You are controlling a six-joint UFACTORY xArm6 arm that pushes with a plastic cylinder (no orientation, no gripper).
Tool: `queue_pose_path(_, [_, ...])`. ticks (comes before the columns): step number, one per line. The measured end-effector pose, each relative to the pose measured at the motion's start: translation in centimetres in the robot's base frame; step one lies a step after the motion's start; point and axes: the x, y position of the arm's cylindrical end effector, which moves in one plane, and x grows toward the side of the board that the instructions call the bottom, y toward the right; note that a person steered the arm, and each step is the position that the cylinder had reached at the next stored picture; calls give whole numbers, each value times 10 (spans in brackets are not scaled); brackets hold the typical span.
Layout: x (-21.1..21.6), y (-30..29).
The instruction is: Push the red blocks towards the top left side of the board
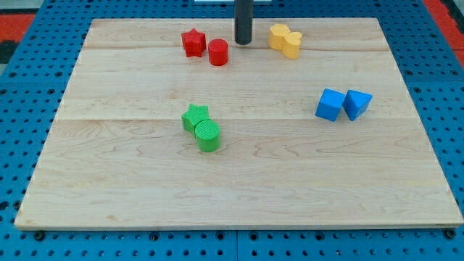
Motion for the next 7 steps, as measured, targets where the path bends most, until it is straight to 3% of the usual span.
queue_pose_path(1, [34,0])
queue_pose_path(2, [41,-12])
queue_pose_path(5, [-31,-118])
queue_pose_path(6, [-21,-117])
queue_pose_path(7, [-34,-45])
